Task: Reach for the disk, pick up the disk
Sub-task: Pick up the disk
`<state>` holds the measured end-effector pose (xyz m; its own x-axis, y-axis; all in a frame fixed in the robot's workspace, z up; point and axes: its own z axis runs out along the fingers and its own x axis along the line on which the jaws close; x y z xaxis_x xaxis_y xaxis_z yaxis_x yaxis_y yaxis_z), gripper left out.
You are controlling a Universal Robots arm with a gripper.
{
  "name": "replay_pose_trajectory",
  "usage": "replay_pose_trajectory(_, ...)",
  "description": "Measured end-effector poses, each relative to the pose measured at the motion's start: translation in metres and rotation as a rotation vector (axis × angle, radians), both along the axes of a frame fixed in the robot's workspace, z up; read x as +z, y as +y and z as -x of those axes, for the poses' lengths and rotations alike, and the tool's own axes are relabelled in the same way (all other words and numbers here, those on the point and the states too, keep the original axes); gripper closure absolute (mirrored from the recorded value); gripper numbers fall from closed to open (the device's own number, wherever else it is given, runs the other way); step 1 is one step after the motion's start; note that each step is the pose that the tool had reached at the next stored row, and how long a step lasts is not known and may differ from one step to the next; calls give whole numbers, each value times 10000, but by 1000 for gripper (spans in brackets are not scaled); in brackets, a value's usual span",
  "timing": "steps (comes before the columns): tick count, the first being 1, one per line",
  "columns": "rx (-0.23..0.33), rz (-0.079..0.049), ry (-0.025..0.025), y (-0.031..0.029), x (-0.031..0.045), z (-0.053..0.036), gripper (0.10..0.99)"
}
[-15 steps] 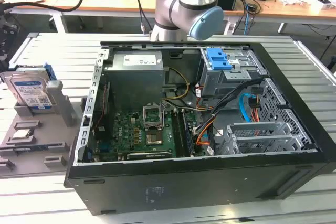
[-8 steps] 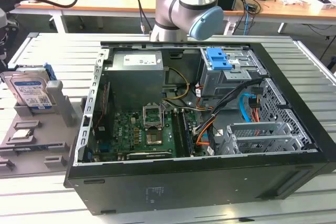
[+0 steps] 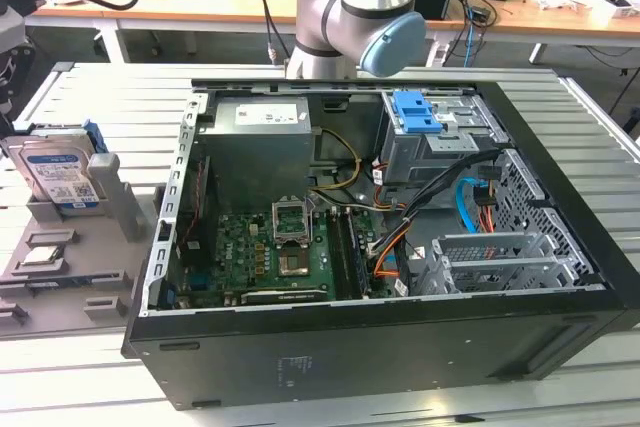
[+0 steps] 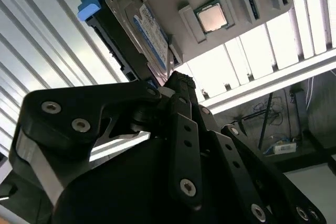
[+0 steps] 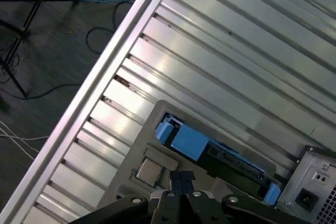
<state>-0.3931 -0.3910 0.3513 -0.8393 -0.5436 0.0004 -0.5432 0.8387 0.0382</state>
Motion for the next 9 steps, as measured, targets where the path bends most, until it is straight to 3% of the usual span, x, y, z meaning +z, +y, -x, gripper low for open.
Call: replay_pose_trajectory(9, 1753, 0, 0, 0, 0, 0, 980)
